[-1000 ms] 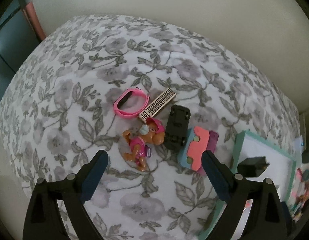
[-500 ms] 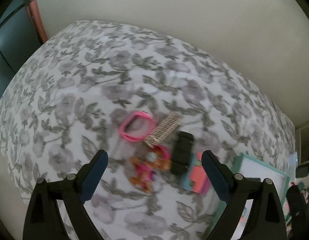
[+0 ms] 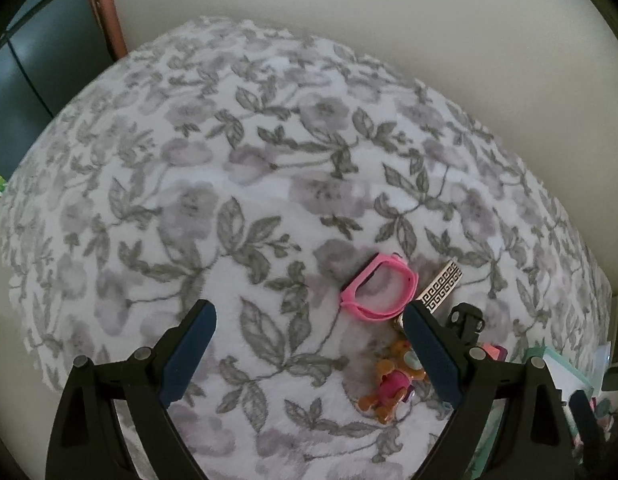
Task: Organize rigid objects
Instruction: 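Move both tools back over the remaining pile of items, then grasp the pink band with the left tool while the right tool grasps the coral-and-blue case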
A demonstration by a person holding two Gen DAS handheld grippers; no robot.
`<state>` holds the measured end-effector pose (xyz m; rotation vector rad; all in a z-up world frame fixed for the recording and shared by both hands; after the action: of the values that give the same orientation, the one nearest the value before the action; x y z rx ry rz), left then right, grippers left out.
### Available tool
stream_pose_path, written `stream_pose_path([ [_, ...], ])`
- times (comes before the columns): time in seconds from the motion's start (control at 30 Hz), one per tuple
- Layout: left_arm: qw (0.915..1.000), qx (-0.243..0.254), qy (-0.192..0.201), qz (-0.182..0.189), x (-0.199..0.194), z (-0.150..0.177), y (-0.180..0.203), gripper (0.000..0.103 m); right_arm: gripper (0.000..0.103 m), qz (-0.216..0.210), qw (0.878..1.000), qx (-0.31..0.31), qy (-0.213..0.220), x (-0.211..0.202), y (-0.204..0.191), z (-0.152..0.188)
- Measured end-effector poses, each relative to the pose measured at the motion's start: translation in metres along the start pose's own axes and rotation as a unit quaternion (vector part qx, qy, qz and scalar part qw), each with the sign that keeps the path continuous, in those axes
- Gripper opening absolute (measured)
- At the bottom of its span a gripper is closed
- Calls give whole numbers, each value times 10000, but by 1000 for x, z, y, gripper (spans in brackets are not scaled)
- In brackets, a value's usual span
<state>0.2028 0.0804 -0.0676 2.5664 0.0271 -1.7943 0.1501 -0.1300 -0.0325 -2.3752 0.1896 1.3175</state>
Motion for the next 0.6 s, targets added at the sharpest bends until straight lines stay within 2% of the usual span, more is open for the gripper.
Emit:
stream_pose_path([
  [0.13, 9999, 31, -113, 36, 16, -1, 2, 95, 97, 80, 9995, -183, -226, 22, -3, 11],
  [0.33, 9999, 45, -64, -68, 28, -10, -1, 95, 80, 93, 9980, -61, -619, 53, 6, 22],
  [0.47, 9997, 203, -53, -118, 39, -15, 3, 94, 72, 127, 9971, -137, -737, 66, 6, 27],
  [0.53, 9994, 310, -60, -153, 46, -18, 7, 94, 65, 124, 9966, -209, -783, 71, 5, 28],
  [0.6, 9989, 431, -39, -188, 52, -20, 11, 94, 63, 104, 9963, -248, -818, 75, 4, 30],
])
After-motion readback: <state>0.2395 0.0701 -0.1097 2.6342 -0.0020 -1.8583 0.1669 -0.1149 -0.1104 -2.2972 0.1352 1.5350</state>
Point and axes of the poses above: each gripper's, at about its wrist camera, not at the fingertips, and x roughly the way its jaws point, y to its right, z to its underside, the point moved 4 cm from there along x, roughly the way its jaws point, and after that the axes turned 13 degrees about x, right-handed, at the moved point
